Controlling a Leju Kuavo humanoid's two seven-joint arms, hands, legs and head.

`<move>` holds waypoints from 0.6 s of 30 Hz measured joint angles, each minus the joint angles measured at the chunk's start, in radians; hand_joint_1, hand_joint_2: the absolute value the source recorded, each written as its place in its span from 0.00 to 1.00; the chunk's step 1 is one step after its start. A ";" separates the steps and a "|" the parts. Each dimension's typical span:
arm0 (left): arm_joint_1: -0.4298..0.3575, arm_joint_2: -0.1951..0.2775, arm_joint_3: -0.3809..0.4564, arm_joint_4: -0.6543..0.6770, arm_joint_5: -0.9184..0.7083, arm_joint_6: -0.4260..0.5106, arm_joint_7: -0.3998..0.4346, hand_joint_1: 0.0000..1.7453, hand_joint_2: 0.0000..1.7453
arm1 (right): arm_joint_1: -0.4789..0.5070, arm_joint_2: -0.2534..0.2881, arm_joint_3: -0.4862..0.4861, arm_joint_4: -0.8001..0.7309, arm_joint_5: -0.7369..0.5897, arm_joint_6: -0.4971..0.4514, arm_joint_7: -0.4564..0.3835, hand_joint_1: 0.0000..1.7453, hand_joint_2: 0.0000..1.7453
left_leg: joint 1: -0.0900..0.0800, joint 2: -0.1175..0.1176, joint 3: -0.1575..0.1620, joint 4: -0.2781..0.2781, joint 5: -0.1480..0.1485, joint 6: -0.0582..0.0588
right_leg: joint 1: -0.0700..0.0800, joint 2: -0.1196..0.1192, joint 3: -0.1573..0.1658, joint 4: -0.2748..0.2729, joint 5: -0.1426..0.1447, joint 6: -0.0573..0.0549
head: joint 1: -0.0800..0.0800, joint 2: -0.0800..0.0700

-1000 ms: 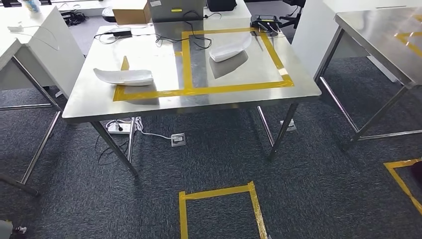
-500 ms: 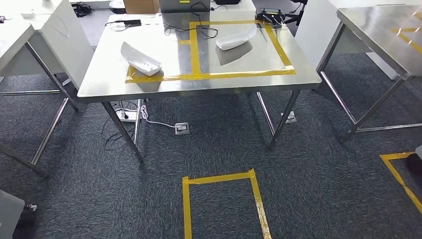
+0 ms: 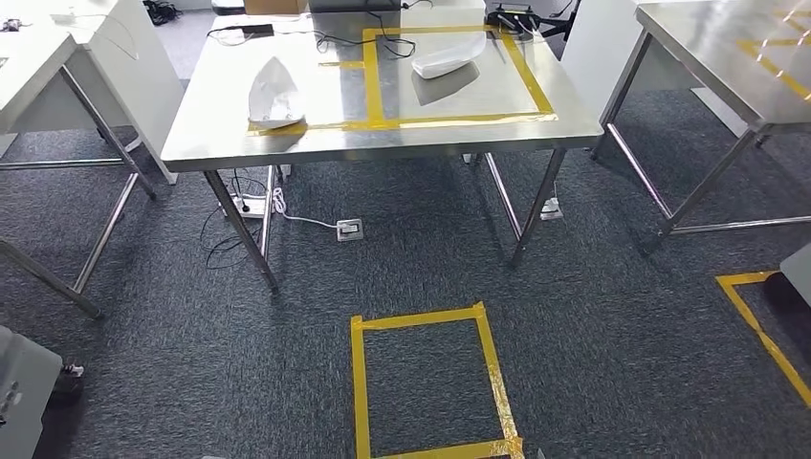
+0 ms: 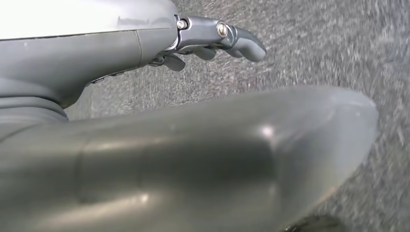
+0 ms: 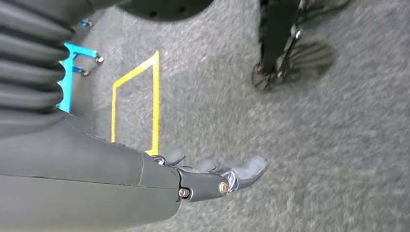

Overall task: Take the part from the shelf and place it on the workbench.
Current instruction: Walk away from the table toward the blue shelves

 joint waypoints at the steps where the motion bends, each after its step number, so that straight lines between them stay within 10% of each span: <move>1: 0.001 0.001 -0.003 0.002 -0.002 -0.002 0.008 0.00 0.00 | 0.000 0.000 0.002 0.000 0.004 0.001 0.014 0.00 1.00 | 0.000 -0.001 -0.007 0.006 -0.011 -0.006 | -0.003 -0.001 -0.010 -0.005 0.013 -0.006 | 0.000 0.000; 6: 0.029 0.010 -0.005 0.007 0.044 0.003 0.028 0.00 0.00 | 0.004 0.000 0.004 0.000 0.020 0.001 0.100 0.00 1.00 | 0.005 -0.007 -0.060 0.246 -0.201 -0.029 | -0.012 -0.005 -0.085 -0.005 0.074 -0.016 | -0.002 0.000; 8: 0.047 0.012 0.001 0.010 0.066 0.004 0.041 0.00 0.00 | 0.007 0.000 0.005 0.000 0.027 -0.004 0.116 0.00 1.00 | 0.007 -0.007 -0.026 0.260 -0.170 -0.032 | -0.014 -0.007 -0.117 0.005 0.093 -0.011 | -0.002 0.000; 12: 0.069 0.008 0.010 0.014 0.046 -0.016 0.112 0.00 0.00 | 0.009 -0.002 0.008 0.000 0.036 -0.012 0.092 0.00 1.00 | 0.004 -0.010 0.147 0.021 -0.145 -0.023 | -0.015 -0.009 -0.167 0.030 0.124 0.008 | -0.001 0.000; 16: 0.084 0.000 0.010 0.017 0.029 -0.029 0.129 0.00 0.00 | 0.011 -0.006 0.011 0.000 0.043 -0.020 0.080 0.00 1.00 | 0.002 -0.010 0.146 -0.018 -0.139 0.012 | -0.017 -0.007 -0.176 0.034 0.136 0.032 | -0.002 0.000; 18: 0.085 -0.002 0.010 0.018 0.027 -0.028 0.104 0.00 0.00 | 0.014 -0.007 0.011 0.000 0.047 -0.027 0.087 0.00 1.00 | 0.005 -0.007 0.128 -0.021 -0.119 0.028 | -0.021 -0.003 -0.198 0.096 0.064 0.045 | 0.000 0.000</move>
